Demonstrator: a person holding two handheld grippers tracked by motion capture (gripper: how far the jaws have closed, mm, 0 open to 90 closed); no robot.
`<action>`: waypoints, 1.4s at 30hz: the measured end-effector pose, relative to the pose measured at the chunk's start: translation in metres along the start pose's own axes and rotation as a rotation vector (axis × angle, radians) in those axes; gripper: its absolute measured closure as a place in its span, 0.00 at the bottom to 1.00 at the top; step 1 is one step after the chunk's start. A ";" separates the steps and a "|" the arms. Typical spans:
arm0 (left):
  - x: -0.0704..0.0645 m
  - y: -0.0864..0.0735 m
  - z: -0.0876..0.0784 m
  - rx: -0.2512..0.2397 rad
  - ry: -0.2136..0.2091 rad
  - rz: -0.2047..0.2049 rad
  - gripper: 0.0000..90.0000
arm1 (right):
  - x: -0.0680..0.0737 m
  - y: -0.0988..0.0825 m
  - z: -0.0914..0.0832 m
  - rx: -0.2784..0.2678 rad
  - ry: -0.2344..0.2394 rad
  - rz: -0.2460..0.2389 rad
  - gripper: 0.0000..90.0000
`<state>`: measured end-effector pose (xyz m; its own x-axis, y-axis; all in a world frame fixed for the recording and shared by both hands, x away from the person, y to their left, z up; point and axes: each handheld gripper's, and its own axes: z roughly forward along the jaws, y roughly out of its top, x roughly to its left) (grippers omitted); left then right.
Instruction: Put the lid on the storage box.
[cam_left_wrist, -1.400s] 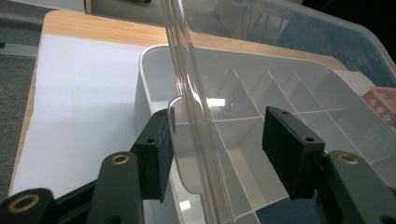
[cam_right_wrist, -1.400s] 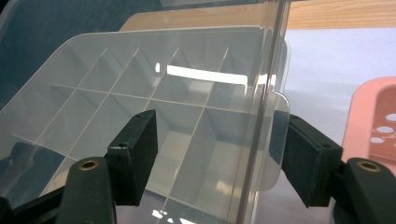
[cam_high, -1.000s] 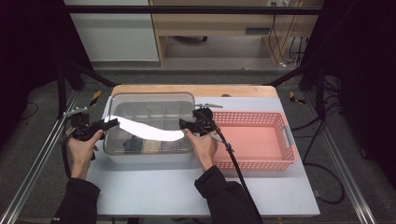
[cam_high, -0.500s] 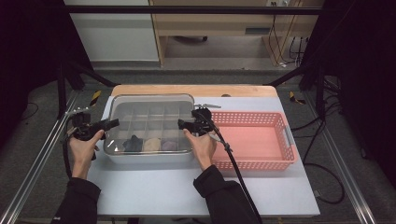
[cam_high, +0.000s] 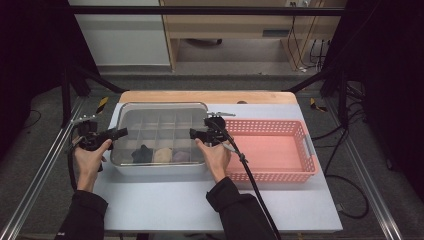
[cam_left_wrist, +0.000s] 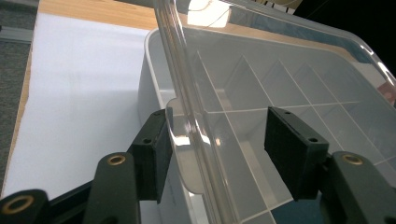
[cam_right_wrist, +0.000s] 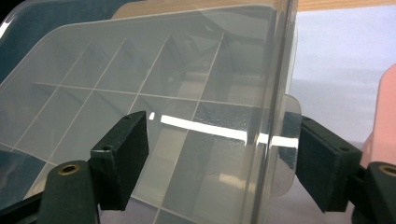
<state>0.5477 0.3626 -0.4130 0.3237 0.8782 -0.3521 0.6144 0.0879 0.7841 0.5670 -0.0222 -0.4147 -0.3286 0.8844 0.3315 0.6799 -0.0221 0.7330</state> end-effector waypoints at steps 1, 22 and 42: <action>0.000 0.000 0.000 0.000 0.001 0.001 0.46 | 0.000 0.000 0.000 0.000 0.000 0.000 0.27; -0.003 0.000 0.004 0.038 0.020 0.018 0.40 | 0.001 -0.001 0.003 0.010 -0.004 -0.010 0.24; 0.003 -0.003 0.010 0.073 0.005 -0.002 0.36 | 0.000 -0.006 0.008 0.038 0.004 0.008 0.21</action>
<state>0.5542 0.3604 -0.4220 0.3190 0.8806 -0.3503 0.6655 0.0550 0.7443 0.5680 -0.0188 -0.4236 -0.3255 0.8823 0.3400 0.7069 -0.0117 0.7072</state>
